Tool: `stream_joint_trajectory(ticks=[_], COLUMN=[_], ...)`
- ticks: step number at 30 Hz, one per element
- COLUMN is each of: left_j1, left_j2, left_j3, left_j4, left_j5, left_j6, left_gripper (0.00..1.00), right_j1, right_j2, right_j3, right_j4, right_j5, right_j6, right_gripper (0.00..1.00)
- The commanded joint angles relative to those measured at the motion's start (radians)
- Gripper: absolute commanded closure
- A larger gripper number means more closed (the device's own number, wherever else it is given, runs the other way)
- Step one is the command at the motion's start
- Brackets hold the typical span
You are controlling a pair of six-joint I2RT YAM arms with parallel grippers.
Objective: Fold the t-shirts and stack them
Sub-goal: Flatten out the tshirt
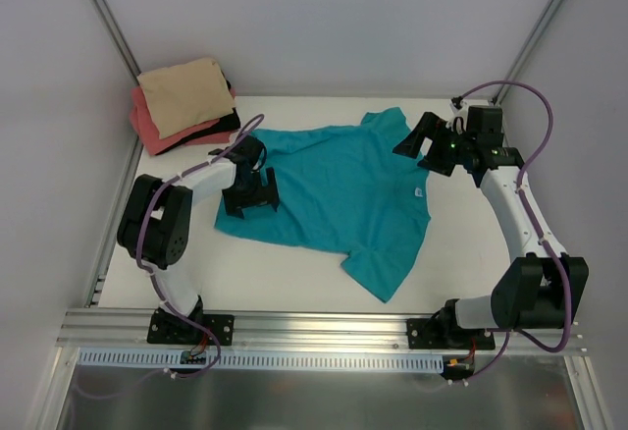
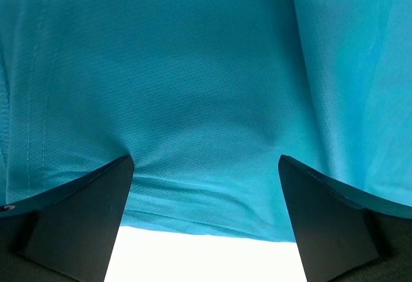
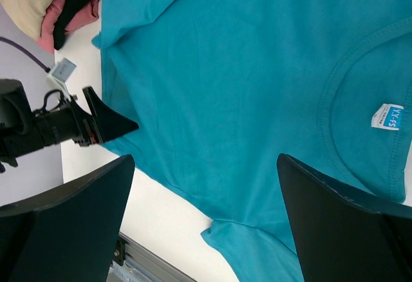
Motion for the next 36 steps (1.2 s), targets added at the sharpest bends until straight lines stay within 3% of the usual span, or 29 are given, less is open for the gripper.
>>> stream_joint_trajectory(ticks=[1, 12, 15, 18, 21, 27, 33, 36], left_j1=[-0.041, -0.120, -0.120, -0.100, -0.014, 0.164, 0.195, 0.195], left_j2=[-0.068, -0.233, -0.279, -0.305, -0.322, -0.229, -0.097, -0.023], left_j3=[-0.068, -0.127, -0.012, 0.128, 0.160, 0.070, 0.051, 0.070], left_j4=[-0.114, -0.167, -0.172, -0.149, -0.033, 0.193, 0.283, 0.323], left_j5=[-0.020, 0.023, -0.005, -0.132, -0.203, -0.180, -0.083, -0.043], left_j6=[-0.041, -0.130, -0.125, -0.102, -0.078, -0.027, 0.001, -0.009], left_gripper=[0.01, 0.01, 0.01, 0.01, 0.01, 0.07, 0.12, 0.23], right_j1=[0.003, 0.009, 0.011, 0.014, 0.014, 0.014, 0.011, 0.011], right_j2=[-0.031, -0.074, -0.075, -0.074, -0.068, -0.063, -0.039, -0.023], right_j3=[0.009, -0.054, -0.052, -0.038, -0.011, 0.038, 0.103, 0.127], right_j4=[0.034, 0.072, 0.069, 0.062, 0.039, -0.020, -0.104, -0.124], right_j5=[-0.024, -0.049, -0.050, -0.049, -0.043, -0.027, 0.002, 0.013], right_j6=[0.014, 0.043, 0.045, 0.042, 0.034, 0.014, -0.026, -0.038], right_gripper=[0.01, 0.01, 0.00, 0.00, 0.01, 0.01, 0.00, 0.00])
